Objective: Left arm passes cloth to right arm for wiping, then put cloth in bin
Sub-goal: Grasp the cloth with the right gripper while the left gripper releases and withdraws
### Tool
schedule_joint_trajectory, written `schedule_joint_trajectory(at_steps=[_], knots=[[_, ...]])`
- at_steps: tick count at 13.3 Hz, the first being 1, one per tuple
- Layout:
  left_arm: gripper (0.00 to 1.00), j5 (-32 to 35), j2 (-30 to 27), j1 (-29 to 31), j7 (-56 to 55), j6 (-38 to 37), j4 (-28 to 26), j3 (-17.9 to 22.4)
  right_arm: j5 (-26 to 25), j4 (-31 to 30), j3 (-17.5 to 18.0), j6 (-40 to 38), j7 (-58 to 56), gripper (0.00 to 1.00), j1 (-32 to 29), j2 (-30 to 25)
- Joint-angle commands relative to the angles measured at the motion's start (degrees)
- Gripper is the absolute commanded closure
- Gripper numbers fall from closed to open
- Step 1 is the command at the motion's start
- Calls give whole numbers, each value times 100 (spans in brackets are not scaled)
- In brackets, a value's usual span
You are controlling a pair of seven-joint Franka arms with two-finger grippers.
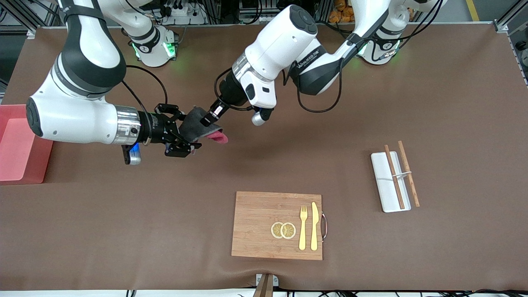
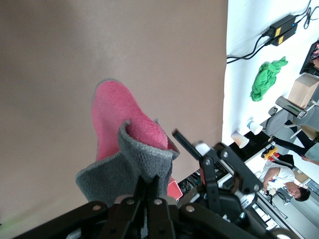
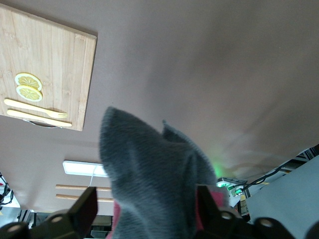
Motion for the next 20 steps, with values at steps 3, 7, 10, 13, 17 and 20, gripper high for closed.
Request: schedule_joint_trajectory(at_steps=[3, 7, 10, 13, 17, 20], knots=[[100, -122, 57, -49, -47, 51, 145, 44, 93, 35, -50, 32, 44, 100, 82, 22], [39, -69, -57, 126, -38, -19, 101, 44, 67, 44, -50, 58, -26, 100, 126, 49], [0, -51, -372, 530, 14, -860, 92, 44, -284, 61, -59, 58, -411, 100, 135, 49], [0, 106, -794, 987, 373, -1808, 84, 44, -609, 35, -59, 163, -772, 100, 135, 66], [0, 98, -1173, 1778, 2276, -3496, 101, -9, -1987, -192, -59, 716, -782, 100, 722, 268], [0, 107, -1410, 2366, 4139, -4569, 101, 35, -2886, -605, -50, 1006, -991, 100, 742, 312]])
